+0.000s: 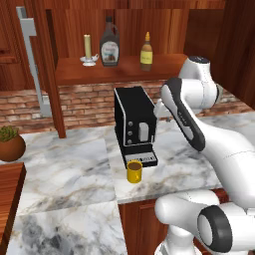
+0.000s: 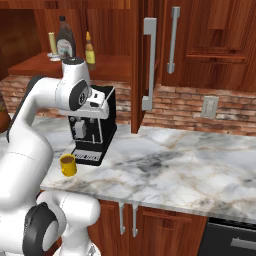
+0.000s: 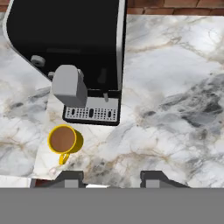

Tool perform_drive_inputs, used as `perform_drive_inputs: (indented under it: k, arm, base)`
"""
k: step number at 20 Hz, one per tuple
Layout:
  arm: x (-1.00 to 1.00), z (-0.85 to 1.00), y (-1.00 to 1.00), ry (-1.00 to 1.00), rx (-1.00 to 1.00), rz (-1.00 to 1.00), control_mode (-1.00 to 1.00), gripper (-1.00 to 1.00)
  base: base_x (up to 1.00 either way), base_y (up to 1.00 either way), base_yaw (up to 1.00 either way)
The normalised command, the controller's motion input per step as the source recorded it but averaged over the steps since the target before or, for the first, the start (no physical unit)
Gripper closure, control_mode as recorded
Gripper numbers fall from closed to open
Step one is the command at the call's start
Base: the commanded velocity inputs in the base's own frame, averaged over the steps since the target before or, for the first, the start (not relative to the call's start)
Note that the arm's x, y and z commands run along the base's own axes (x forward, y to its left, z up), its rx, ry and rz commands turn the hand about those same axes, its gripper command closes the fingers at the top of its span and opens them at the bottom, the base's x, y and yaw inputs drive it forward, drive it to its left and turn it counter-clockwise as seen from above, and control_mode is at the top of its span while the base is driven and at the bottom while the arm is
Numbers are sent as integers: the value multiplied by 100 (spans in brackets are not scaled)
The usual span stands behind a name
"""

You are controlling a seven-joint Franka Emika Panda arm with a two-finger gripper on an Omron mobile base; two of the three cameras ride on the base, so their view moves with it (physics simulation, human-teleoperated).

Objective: Pick the syrup bottle and honey bottle from the cabinet and place them next to the mug.

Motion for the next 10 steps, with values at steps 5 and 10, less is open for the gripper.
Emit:
perform_drive_inputs:
  k: [5,10]
  arm:
    - [-6,-11,4,3,0,-1,-100,-100]
    - [-87,21,4,-37,-2,2,-100,-100]
  base:
    - [0,0,0]
    - [0,0,0]
